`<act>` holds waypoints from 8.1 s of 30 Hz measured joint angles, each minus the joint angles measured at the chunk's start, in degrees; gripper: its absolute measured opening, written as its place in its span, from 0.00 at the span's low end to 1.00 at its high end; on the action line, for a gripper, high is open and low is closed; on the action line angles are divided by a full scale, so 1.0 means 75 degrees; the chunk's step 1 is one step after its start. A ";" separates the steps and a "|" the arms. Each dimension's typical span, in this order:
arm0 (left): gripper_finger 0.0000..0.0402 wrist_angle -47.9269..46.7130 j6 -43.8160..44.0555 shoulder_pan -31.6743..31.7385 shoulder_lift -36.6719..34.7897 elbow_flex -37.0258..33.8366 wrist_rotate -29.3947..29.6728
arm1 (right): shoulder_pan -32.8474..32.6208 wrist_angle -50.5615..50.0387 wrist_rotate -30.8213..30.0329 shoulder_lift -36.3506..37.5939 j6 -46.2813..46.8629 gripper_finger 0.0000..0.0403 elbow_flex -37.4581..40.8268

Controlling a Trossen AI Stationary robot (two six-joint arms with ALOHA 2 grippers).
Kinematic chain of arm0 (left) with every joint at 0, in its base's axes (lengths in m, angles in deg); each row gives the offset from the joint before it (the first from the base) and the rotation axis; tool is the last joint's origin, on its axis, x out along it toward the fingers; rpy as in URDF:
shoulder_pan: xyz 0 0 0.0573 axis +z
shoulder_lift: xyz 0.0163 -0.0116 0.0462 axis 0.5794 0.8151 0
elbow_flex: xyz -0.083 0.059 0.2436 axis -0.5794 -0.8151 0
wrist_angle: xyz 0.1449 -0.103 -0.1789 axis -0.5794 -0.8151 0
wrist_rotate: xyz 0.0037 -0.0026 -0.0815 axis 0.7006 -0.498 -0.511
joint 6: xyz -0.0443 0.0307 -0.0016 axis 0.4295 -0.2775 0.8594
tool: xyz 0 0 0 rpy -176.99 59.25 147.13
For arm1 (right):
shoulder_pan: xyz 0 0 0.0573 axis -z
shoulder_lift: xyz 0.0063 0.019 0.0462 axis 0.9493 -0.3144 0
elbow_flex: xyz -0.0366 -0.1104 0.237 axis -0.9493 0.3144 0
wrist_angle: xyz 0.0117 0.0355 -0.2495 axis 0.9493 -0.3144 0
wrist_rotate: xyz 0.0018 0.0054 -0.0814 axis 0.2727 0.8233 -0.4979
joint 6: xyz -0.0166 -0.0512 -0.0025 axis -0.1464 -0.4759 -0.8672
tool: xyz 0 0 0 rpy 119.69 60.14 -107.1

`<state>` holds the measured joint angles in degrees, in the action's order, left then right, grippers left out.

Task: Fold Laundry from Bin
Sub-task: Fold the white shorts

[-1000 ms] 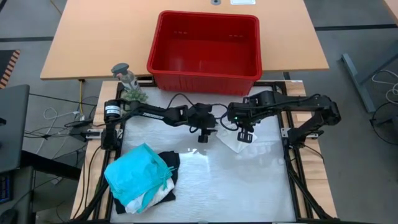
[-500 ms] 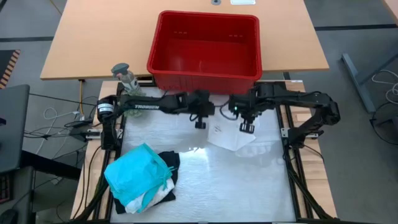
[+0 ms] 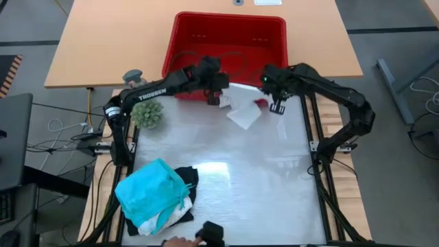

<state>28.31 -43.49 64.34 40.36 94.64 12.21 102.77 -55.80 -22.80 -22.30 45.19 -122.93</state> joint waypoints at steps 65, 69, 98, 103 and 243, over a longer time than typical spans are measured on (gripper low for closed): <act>0.05 -0.1383 0.5823 -0.5000 0.0023 -0.4114 -0.3155 | -0.4360 0.7321 0.3821 -0.0064 0.7166 0.54 0.5807; 0.05 -0.1255 0.5806 -0.4998 0.0023 -0.4110 -0.3155 | -0.4458 0.7569 0.3656 -0.0062 0.7361 0.54 0.6051; 0.05 -0.0875 0.4861 -0.4535 0.0023 -0.4107 -0.3152 | -0.4276 0.6097 0.2953 0.0126 0.9311 0.40 0.5988; 0.05 -0.0863 0.4794 -0.4535 0.0023 -0.4107 -0.3103 | -0.4257 0.6727 0.2867 -0.0243 0.9518 0.65 0.5988; 0.28 0.4427 0.4930 -0.2760 0.0220 -0.4769 -0.2481 | -0.6922 0.5555 0.0587 -0.0548 1.1692 0.33 0.6486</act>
<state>61.52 -6.52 43.64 42.02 58.88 -6.40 50.85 -14.13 -18.40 -26.41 132.87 -74.28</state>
